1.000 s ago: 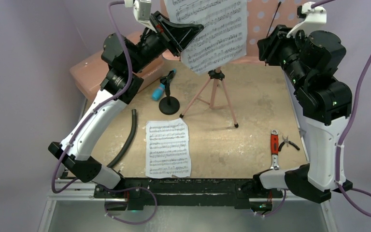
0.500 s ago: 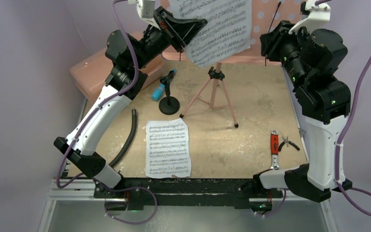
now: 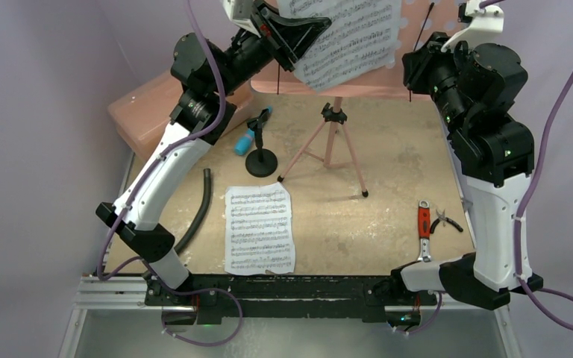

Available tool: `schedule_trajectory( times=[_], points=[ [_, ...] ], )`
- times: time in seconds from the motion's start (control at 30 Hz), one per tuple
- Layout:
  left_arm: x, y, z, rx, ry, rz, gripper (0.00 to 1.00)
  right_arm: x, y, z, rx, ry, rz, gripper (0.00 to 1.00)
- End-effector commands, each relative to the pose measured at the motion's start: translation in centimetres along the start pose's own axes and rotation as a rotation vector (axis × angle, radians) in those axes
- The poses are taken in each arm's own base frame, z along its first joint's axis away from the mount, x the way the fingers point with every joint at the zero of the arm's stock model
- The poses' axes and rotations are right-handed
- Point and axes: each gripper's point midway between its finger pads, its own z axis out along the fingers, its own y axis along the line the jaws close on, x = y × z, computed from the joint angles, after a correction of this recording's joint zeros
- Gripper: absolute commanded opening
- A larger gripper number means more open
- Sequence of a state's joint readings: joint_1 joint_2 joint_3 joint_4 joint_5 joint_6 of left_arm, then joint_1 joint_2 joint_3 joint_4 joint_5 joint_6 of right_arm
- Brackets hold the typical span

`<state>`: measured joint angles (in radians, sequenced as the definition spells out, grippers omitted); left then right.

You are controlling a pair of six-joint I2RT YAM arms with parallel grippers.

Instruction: Set up the instrument practice props

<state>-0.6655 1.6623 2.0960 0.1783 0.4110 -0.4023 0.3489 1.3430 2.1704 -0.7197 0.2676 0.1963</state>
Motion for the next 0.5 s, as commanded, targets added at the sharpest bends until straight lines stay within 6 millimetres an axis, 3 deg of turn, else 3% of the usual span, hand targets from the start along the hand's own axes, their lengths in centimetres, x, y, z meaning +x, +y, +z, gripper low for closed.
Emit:
schedule_trajectory(
  times=[0.0, 0.47],
  points=[
    [-1.4, -0.7, 0.6, 0.009, -0.021, 0.05, 0.0, -1.6, 0.2, 0.0, -0.008, -0.066, 0.003, 0.25],
    [-0.4, 0.0, 1.6, -0.036, -0.003, 0.089, 0.0, -2.0, 0.4, 0.2, -0.017, -0.095, 0.01, 0.18]
  ],
)
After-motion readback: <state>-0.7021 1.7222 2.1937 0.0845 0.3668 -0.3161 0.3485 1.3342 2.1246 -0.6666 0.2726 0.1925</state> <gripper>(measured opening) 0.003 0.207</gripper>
